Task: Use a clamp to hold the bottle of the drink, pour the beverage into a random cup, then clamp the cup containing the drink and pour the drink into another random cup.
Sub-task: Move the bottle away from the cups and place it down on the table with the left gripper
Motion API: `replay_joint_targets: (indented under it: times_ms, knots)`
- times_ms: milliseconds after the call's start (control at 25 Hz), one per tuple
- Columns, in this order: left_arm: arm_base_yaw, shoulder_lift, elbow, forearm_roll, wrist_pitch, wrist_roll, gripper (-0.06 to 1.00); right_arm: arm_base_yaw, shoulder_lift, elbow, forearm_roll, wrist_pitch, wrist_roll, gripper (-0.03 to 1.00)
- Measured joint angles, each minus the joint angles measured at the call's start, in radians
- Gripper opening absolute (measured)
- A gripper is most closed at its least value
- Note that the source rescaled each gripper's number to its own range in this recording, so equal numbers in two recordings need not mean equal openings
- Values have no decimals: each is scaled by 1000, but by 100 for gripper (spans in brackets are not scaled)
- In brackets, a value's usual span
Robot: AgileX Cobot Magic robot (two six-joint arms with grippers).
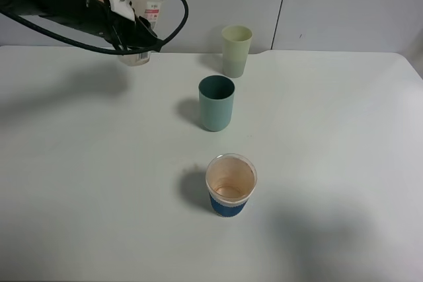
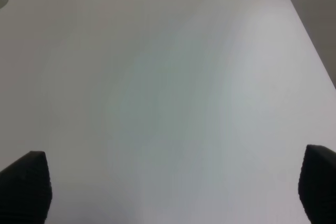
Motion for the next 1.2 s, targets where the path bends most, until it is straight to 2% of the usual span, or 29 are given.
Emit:
replay_joint_targets:
  times_ms: [120,160,240,280,400,520,600,760,960,1200]
  knots:
    - [0,0,53,228,-90,-280,5,0,0,0,0,0,0,100]
    - [0,-1,78,282,-130,-374,5,0,0,0,0,0,0,100]
    - [0,-1,154,410,-286,-557,5,0,0,0,0,0,0,100]
    - [0,-1,181,433,-355,-589,5,0,0,0,0,0,0,100]
    - [0,-1,252,472,-505,-601,5,0,0,0,0,0,0,100]
    - [14,-1,326,483,-626,-573,5,0,0,0,0,0,0,100]
    - [42,-2,371,483,-667,-569,5,0,0,0,0,0,0,100]
    - [100,-2,435,489,-683,-569,5,0,0,0,0,0,0,100]
    - [146,0,452,641,-766,-570,5,0,0,0,0,0,0,100]
    - [205,58,452,745,-920,-593,5,0,0,0,0,0,0,100]
